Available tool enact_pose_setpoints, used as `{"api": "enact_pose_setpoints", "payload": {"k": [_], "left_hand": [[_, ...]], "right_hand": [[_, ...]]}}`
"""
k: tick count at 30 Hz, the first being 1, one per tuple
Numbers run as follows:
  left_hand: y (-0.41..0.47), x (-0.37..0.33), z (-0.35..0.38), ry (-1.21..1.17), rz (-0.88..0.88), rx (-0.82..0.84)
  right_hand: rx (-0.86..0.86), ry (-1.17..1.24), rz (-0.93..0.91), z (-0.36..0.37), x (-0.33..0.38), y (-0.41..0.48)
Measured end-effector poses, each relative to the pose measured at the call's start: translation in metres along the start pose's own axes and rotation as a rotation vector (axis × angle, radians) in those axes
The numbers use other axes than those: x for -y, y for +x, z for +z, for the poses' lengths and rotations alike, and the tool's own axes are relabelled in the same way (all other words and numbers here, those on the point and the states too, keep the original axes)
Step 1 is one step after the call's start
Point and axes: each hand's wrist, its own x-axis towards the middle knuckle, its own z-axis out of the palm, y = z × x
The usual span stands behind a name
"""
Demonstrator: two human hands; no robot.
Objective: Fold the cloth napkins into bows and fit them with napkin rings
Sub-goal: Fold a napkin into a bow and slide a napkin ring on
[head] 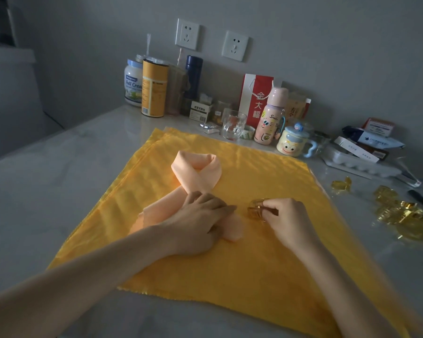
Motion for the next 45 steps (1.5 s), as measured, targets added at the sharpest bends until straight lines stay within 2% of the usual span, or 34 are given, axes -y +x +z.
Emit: {"api": "enact_pose_setpoints", "payload": {"k": [4, 8, 13, 18, 21, 26, 29, 34, 42, 45], "left_hand": [[0.010, 0.000, 0.002, -0.087, -0.075, -0.126], [0.015, -0.007, 0.008, -0.034, -0.126, -0.196], [0.012, -0.006, 0.007, -0.119, -0.134, -0.265], [0.009, -0.001, 0.003, -0.287, -0.148, -0.364], [0.007, 0.001, 0.001, -0.349, -0.144, -0.382], [0.008, -0.002, 0.003, -0.283, -0.152, -0.397], [0.006, -0.005, 0.004, -0.333, -0.170, -0.456], [0.002, -0.011, 0.003, -0.188, -0.028, -0.355], [0.005, -0.007, 0.005, -0.095, -0.040, -0.393], [0.012, -0.005, -0.005, -0.036, -0.052, -0.312]], "right_hand": [[0.087, 0.353, 0.022, -0.002, 0.008, -0.002], [0.132, 0.494, 0.027, -0.005, 0.017, -0.007], [0.208, 0.443, 0.039, 0.001, 0.020, -0.010], [0.111, 0.486, 0.009, 0.013, 0.025, -0.011], [0.125, 0.537, 0.016, 0.014, 0.025, -0.010], [0.127, 0.560, 0.021, 0.020, 0.022, -0.010], [0.079, 0.548, 0.002, 0.024, 0.020, -0.008], [-0.012, 0.549, -0.069, 0.023, 0.016, -0.006], [-0.041, 0.539, -0.069, 0.021, 0.016, -0.007], [-0.030, 0.552, -0.048, 0.016, 0.016, -0.006]]}}
